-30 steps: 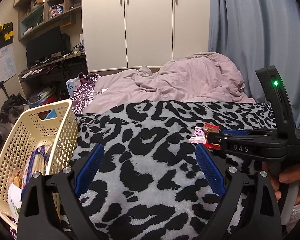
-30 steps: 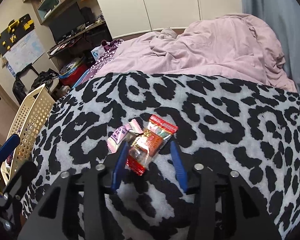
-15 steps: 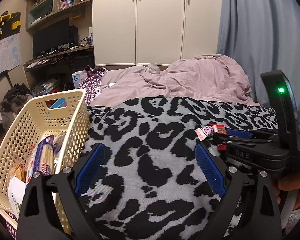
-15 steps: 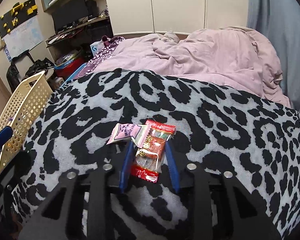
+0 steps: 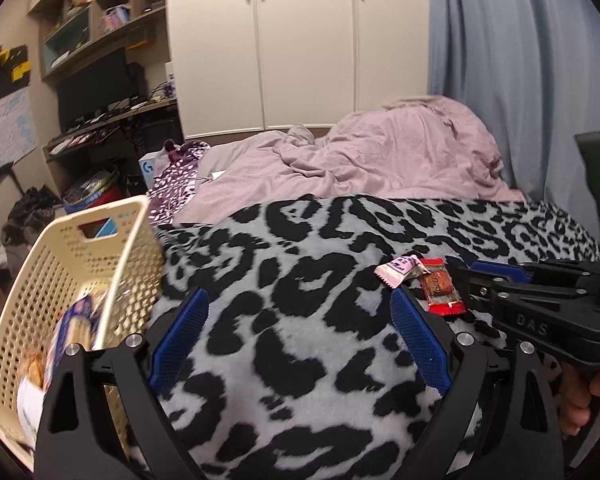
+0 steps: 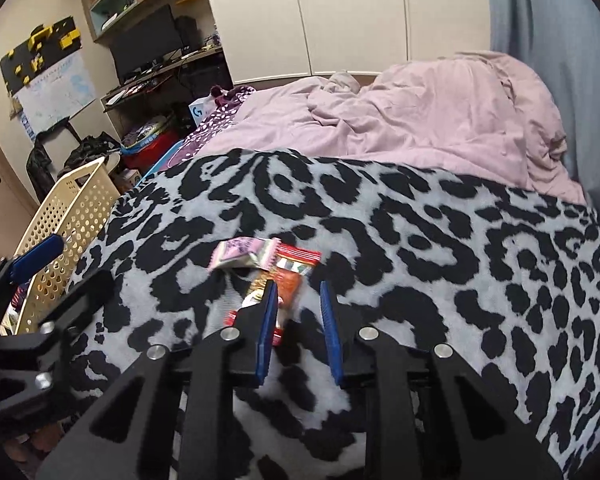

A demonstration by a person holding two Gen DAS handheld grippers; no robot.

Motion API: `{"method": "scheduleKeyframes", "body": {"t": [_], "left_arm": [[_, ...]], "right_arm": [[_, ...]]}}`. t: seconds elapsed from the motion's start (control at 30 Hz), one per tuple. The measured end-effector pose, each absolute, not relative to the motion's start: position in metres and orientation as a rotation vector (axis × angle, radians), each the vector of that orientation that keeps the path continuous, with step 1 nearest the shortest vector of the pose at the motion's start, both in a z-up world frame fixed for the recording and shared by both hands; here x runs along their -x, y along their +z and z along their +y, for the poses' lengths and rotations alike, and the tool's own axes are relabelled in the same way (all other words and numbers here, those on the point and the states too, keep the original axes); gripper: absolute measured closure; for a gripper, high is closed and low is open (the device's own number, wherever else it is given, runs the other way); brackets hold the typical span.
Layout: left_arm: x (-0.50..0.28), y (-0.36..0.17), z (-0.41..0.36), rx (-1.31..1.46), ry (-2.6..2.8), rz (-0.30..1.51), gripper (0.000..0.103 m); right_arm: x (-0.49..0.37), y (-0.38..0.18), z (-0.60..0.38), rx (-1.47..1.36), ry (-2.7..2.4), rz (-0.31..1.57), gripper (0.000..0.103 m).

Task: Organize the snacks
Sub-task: 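Lower the right gripper onto the red candy packet and close it, then grasp the pink candy with the left gripper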

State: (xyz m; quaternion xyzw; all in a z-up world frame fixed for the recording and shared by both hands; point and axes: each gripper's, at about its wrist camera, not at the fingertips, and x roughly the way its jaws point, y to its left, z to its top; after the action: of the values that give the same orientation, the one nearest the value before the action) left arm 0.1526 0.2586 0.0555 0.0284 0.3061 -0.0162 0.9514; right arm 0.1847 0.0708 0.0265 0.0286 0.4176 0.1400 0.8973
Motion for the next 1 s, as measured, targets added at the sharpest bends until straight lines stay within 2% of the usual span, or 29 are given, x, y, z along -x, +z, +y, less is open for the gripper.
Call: {"method": "scheduleKeyframes", "body": {"t": [0.23,0.43,0.53,0.73,0.8,0.83,1.0], "left_arm": [[-0.191,0.048,0.220,-0.158,-0.176,0.697,0.010],[-0.225,0.038,0.203,-0.200,-0.253,0.786,0.036],[-0.235,0.031,0.198,-0.226,-0.274,0.817,0.045],[-0.240,0.023,0.189,-0.292,-0.326,0.820,0.047],[-0.241,0.023,0.189,-0.279,-0.335,0.826,0.063],[-0.242,0.024,0.191,-0.260,-0.339,0.832,0.075],[-0.237,0.029,0.205,-0.192,-0.313,0.811,0.075]], "right_arm": [[-0.183,0.028,0.043,-0.137,0.293,0.853,0.075],[-0.178,0.031,0.028,-0.177,0.298,0.834,0.074],[-0.179,0.029,0.023,-0.193,0.303,0.835,0.074],[-0.180,0.026,0.020,-0.209,0.312,0.848,0.074],[-0.180,0.027,0.022,-0.206,0.313,0.849,0.074],[-0.180,0.027,0.022,-0.204,0.313,0.849,0.074],[-0.177,0.027,0.030,-0.175,0.316,0.858,0.073]]}}
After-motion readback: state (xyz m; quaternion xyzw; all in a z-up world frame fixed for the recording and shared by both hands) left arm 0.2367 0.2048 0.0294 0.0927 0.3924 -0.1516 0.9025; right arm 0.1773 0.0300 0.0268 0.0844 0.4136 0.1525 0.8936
